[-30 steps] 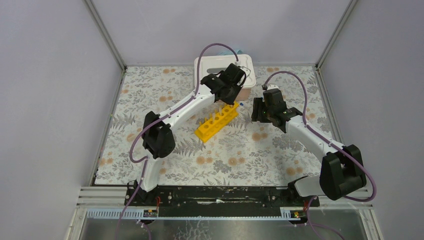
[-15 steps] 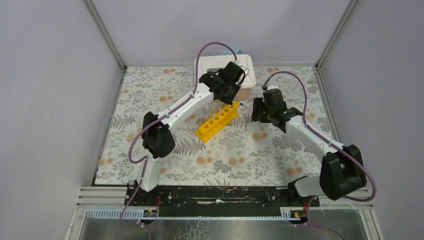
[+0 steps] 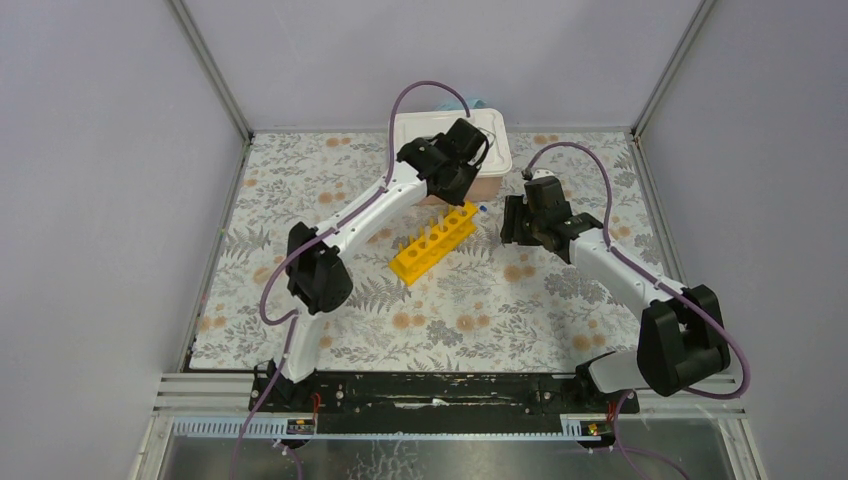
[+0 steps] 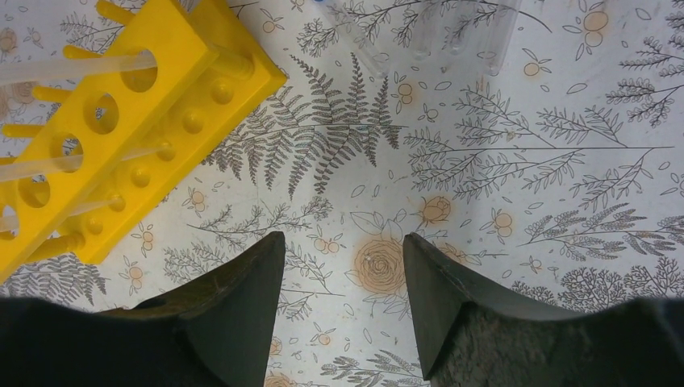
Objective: Organize the chemistry lab equipment
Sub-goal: Insert the test tube into the slot of the test tube rack.
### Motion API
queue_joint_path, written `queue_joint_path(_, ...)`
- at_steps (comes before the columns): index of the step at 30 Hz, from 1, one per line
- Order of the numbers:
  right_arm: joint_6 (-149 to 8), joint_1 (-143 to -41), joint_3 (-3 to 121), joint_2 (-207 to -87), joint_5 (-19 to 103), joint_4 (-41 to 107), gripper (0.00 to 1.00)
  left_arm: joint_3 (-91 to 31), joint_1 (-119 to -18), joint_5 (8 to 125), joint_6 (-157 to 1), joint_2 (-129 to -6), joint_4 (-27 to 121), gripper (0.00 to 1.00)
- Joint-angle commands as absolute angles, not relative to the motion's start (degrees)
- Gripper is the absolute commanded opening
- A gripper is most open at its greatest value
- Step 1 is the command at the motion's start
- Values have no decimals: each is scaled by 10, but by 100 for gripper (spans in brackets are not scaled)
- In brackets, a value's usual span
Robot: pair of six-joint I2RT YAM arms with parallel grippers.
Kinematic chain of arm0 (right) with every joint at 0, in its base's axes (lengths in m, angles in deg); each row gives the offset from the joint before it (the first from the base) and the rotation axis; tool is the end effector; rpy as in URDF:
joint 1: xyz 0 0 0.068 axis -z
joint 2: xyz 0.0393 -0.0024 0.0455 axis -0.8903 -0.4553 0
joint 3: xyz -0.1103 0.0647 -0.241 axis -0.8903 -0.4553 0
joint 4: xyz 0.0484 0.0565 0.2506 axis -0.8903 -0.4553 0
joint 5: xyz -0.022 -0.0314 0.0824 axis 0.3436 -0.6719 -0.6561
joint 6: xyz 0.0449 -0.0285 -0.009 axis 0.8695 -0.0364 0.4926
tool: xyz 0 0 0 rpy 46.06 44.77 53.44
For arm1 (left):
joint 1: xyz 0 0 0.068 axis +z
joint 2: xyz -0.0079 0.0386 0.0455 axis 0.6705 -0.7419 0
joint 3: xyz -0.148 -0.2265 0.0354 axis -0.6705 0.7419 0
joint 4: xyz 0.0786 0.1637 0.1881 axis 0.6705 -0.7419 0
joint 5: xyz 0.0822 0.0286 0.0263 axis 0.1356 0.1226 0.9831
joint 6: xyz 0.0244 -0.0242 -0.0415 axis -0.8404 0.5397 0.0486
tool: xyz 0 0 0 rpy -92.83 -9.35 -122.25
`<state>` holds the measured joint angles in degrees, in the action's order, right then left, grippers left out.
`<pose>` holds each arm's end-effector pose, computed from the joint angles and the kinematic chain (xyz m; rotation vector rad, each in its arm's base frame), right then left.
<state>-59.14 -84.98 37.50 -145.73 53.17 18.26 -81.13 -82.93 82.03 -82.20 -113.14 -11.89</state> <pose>0.2817 0.1116 0.2501 -0.0477 2.2998 0.2845 0.3520 -0.2981 0.3217 0.6819 2.4241 -0.1771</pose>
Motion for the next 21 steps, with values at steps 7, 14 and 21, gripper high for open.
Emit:
queue_joint_path(7,-580,-848,410,-1476,516,187,63,-883,-811,806,-812,-1171,-153,10)
queue_joint_path(14,-579,-848,413,-1475,517,187,63,-879,-811,791,-812,-1182,-160,7)
queue_joint_path(21,-598,-856,427,-1479,503,197,63,-878,-811,796,-815,-1186,-163,6)
